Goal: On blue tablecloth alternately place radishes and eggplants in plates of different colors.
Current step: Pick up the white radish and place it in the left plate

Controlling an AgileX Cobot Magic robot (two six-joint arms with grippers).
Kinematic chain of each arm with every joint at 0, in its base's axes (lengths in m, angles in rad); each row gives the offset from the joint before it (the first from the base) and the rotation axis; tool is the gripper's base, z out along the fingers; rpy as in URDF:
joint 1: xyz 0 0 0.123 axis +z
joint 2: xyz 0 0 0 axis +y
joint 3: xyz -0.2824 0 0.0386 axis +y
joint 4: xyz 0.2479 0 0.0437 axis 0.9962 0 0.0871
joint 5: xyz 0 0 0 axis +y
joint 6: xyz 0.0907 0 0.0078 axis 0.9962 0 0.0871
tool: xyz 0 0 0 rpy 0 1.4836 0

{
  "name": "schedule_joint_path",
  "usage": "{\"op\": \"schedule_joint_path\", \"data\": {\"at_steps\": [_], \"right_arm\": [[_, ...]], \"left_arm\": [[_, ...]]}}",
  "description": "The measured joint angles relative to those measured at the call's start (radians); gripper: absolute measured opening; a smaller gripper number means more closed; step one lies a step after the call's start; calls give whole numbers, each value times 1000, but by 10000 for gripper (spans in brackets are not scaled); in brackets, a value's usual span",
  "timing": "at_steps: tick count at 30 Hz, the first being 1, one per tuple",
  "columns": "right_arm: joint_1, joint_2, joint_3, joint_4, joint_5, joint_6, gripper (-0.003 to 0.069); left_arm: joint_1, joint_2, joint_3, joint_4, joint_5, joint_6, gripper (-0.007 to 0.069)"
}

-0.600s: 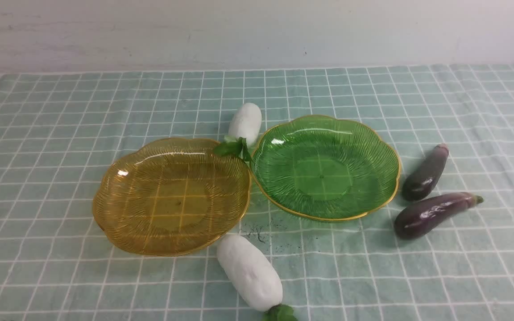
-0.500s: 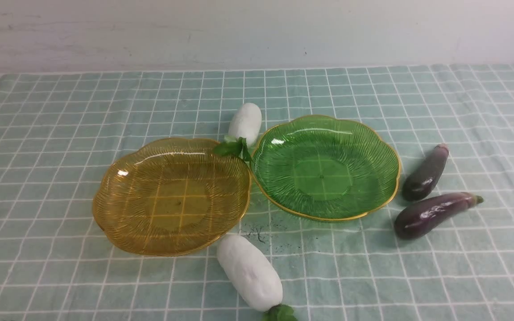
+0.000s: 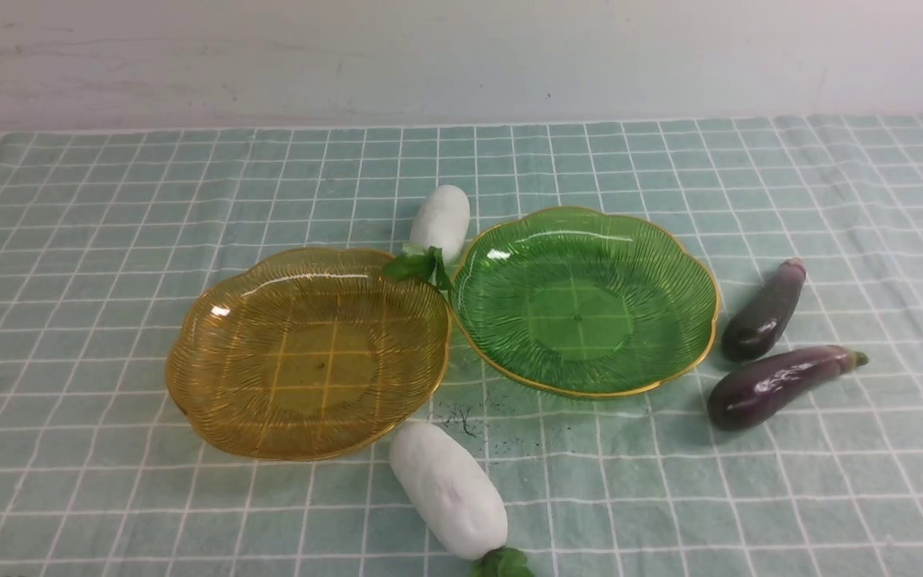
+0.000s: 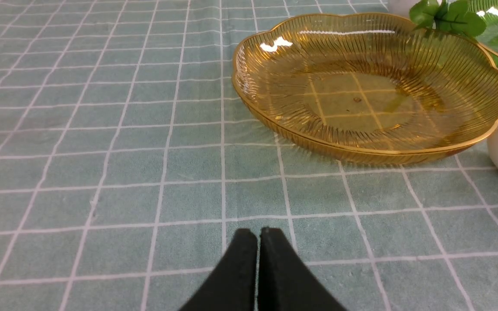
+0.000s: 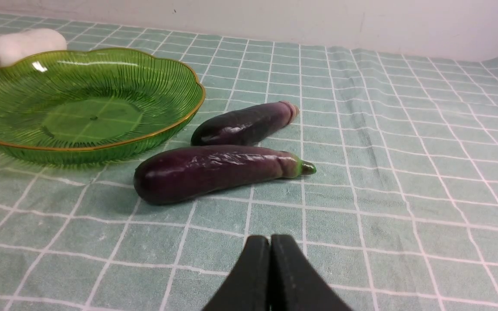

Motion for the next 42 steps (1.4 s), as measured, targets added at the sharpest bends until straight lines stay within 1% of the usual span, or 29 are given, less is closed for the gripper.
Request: {"op": "schedule_joint_path", "data": {"at_steps": [2,5,7,9,12,16,18,19,20,22,24,25,26,27,30,31,32,34,35,36,38,40,42], "right_arm": [[0,0,0,0,0,0,-15],[0,0,0,0,0,0,-15],[0,0,0,0,0,0,-15],[0,0,0,0,0,0,-15],[0,0,0,0,0,-4,-15],[0,0,0,3,-4,-9,-15],[0,0,2,27,-17,-5,-15],[0,0,5,55,-39,3,-15],[0,0,8,85,-63,15,-15],[0,0,9,165,-130,50,-15],[0,0,9,262,-199,89,-15],[0,0,9,287,-207,93,-15],[0,0,9,337,-237,109,-15],[0,0,9,444,-290,136,-15],[0,0,9,572,-327,145,-15],[0,0,9,583,-328,145,-15],[0,0,9,609,-335,144,-15],[0,0,9,629,-342,141,-15],[0,0,9,630,-342,141,-15],[0,0,9,634,-346,140,-15],[0,0,8,637,-335,128,-15],[0,0,-12,637,-268,119,-15],[0,15,-99,619,-134,92,-15]], "left_arm": [[0,0,0,-2,-3,-4,-8],[0,0,1,-41,-32,-28,-8],[0,0,1,-104,-78,-52,-8],[0,0,1,-190,-141,-73,-8],[0,0,1,-263,-242,-86,-8],[0,0,1,-387,-441,-103,-8],[0,0,1,-433,-575,-105,-8],[0,0,-2,-444,-607,-105,-8],[0,0,-16,-460,-632,-107,-8],[0,0,-61,-473,-623,-107,-8],[0,1,-159,-474,-544,-98,-8],[0,4,-172,-474,-531,-96,-8],[0,14,-239,-473,-455,-85,-8],[0,67,-351,-467,-299,-58,-8],[0,217,-551,-453,61,-41,-8],[0,230,-551,-453,61,-36,-8],[0,326,-643,-448,263,-36,-8],[0,498,-750,-440,529,-31,-8],[0,512,-757,-439,547,-29,-8],[0,594,-790,-435,640,-20,-8],[0,744,-819,-426,735,12,-8],[0,832,-824,-422,751,28,-8],[0,951,-832,-422,760,39,-8]]}}
